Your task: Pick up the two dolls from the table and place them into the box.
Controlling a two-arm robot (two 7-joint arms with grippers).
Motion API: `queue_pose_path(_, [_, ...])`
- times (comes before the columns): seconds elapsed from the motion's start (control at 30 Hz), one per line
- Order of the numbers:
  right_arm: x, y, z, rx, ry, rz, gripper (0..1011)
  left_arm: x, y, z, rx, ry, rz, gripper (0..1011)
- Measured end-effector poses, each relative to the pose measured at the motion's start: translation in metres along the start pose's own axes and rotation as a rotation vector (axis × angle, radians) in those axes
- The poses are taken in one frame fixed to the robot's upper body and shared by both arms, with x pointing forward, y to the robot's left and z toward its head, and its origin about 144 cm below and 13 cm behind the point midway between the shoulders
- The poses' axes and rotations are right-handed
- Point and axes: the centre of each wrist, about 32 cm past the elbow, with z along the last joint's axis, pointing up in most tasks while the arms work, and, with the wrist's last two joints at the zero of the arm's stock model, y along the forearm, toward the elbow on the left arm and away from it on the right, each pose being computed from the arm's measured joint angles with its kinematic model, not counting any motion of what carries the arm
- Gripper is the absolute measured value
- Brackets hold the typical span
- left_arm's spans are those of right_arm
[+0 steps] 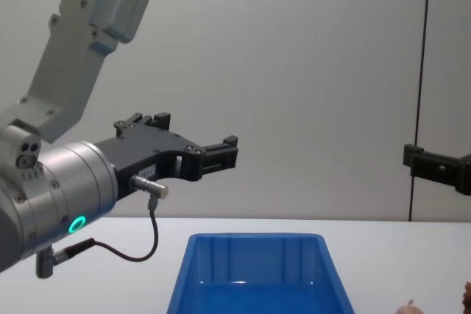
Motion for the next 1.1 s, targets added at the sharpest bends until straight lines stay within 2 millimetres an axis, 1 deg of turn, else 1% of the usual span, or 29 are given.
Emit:
queue_pose_path(0.3, [0.004, -0.001, -0.001, -0.018, 0.0, -0.006, 1001, 0.0, 0.0, 0.0, 0.0, 0.0, 0.0, 1001])
queue_pose_path(0.6, [0.015, -0.006, -0.007, -0.104, 0.005, -0.029, 1001, 0.0, 0.0, 0.0, 0.0, 0.0, 0.0, 1001])
queue_pose_path(0.83, [0.024, -0.012, -0.016, -0.207, 0.007, -0.06, 1001, 0.0, 0.0, 0.0, 0.0, 0.0, 0.0, 1001])
queue_pose_path(1.1, [0.029, -0.015, -0.029, -0.314, 0.001, -0.088, 1001, 0.0, 0.0, 0.0, 0.0, 0.0, 0.0, 1001])
